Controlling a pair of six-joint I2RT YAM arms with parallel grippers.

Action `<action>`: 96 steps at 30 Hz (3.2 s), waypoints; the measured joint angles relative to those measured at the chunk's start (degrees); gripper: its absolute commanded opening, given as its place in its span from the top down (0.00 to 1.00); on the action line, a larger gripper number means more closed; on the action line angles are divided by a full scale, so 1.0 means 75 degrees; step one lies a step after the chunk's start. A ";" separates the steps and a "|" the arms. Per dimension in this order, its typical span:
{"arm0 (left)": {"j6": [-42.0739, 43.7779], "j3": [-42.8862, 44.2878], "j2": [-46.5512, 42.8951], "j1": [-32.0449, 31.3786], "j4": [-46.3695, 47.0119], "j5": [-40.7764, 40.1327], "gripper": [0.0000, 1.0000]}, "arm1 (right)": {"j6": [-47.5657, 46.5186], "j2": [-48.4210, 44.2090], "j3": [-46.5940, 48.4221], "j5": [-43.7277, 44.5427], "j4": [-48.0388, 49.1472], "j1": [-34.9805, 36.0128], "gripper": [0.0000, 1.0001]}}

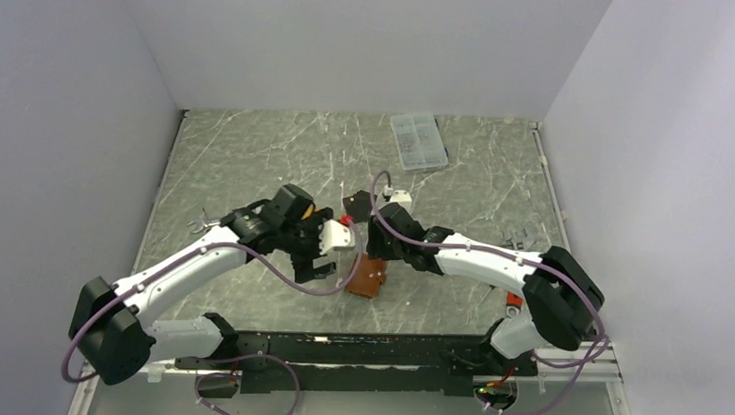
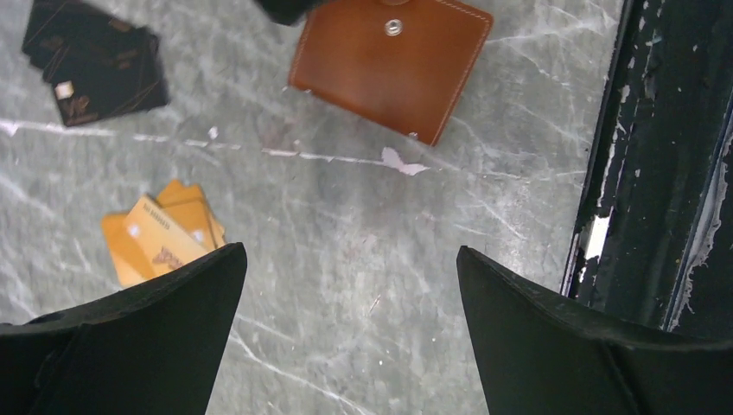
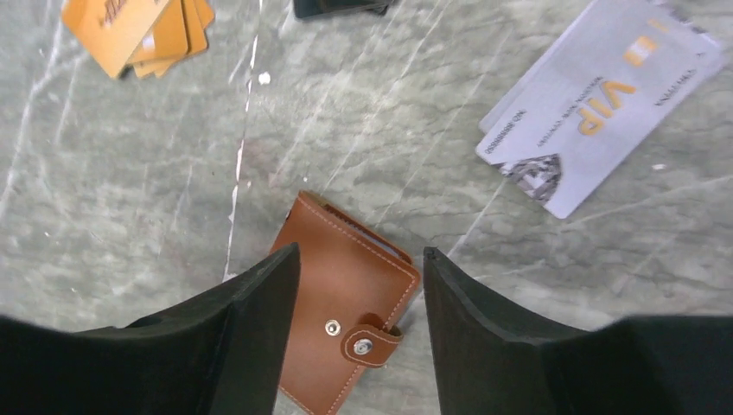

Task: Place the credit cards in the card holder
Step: Close the card holder at the center of the board.

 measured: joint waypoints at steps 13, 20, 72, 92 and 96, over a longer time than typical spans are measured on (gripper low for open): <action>0.0487 -0.0157 0.0720 -0.1807 0.0740 -0.0595 0.01 | 0.0775 -0.1361 0.0044 -0.0758 -0.1591 -0.0988 0.24; 0.1099 -0.0711 0.1329 -0.2562 0.1425 -0.0831 0.01 | 0.1323 -0.0755 0.0213 -0.1320 -0.2250 -0.0886 0.33; 0.2422 -0.0982 0.2623 -0.3220 0.2841 -0.1539 0.62 | 0.2110 0.1113 0.1565 -0.2110 -0.3620 -0.0548 0.62; 0.2401 -0.0909 0.2626 -0.3220 0.2748 -0.1562 0.65 | 0.1935 0.1967 0.2500 -0.1617 -0.4488 -0.0277 0.61; 0.2381 -0.0880 0.2629 -0.3220 0.2716 -0.1562 0.65 | 0.1906 0.1967 0.2611 -0.1577 -0.4634 -0.0274 0.67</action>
